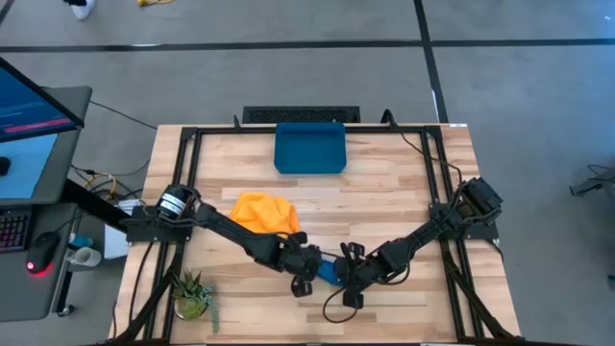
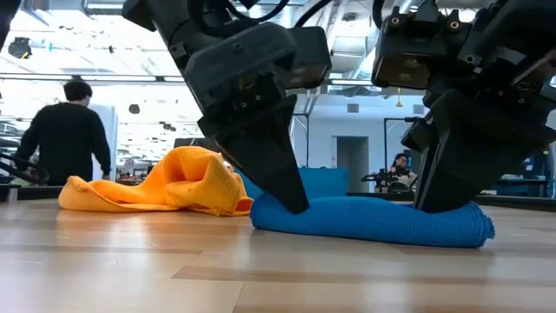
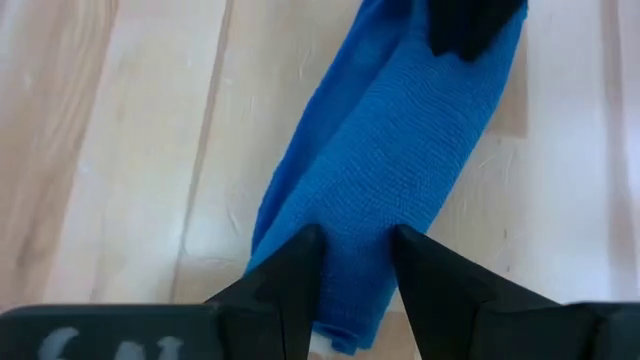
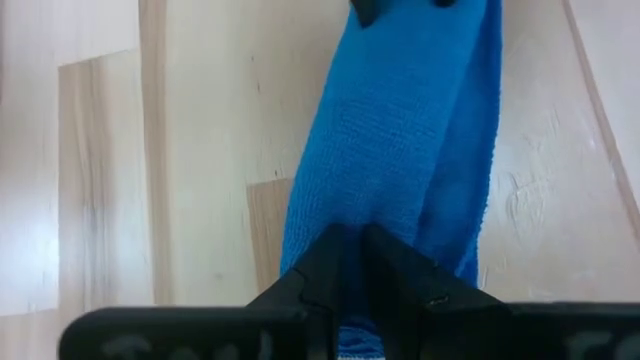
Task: Roll microfiber towels into tight, uniform cylinder then place into a basket
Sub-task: Roll the blue microfiber towel
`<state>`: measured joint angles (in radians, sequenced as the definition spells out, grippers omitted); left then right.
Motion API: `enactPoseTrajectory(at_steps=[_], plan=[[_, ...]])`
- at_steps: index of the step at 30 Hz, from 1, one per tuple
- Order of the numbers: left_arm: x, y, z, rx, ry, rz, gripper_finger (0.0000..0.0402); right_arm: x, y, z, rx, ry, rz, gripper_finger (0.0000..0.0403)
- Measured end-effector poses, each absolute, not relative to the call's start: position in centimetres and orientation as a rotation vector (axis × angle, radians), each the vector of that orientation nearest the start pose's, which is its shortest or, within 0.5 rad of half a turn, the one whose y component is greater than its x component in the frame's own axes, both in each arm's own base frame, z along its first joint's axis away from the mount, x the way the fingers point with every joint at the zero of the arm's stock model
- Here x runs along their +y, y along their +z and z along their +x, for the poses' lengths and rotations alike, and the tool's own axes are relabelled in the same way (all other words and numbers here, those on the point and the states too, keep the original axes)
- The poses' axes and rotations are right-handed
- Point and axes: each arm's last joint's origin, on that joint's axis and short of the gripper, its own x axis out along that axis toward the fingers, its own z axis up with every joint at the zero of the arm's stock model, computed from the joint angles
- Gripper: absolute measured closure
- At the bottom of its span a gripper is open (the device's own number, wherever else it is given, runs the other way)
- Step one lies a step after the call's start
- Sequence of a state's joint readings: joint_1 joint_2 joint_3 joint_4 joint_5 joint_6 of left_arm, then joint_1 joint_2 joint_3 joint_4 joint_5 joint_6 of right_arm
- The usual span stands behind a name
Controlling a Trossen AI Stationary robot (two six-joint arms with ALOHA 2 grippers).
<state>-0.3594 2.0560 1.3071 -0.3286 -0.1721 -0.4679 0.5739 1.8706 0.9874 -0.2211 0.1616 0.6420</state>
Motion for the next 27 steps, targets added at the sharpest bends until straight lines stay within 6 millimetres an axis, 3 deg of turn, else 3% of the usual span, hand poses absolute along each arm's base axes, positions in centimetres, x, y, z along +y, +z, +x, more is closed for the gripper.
enactPoseTrajectory(at_steps=[14, 27], plan=[[-14.3, 12.7, 38.3, 1.112, 0.072, -0.372, 0.0276, 17.7, 12.9, 29.2, 1.085, 0.031, 0.208, 0.0285], [-13.9, 12.7, 38.6, 1.072, 0.162, -0.464, 0.0276, 16.7, 18.3, 26.3, 1.064, 0.064, 0.088, 0.0281]])
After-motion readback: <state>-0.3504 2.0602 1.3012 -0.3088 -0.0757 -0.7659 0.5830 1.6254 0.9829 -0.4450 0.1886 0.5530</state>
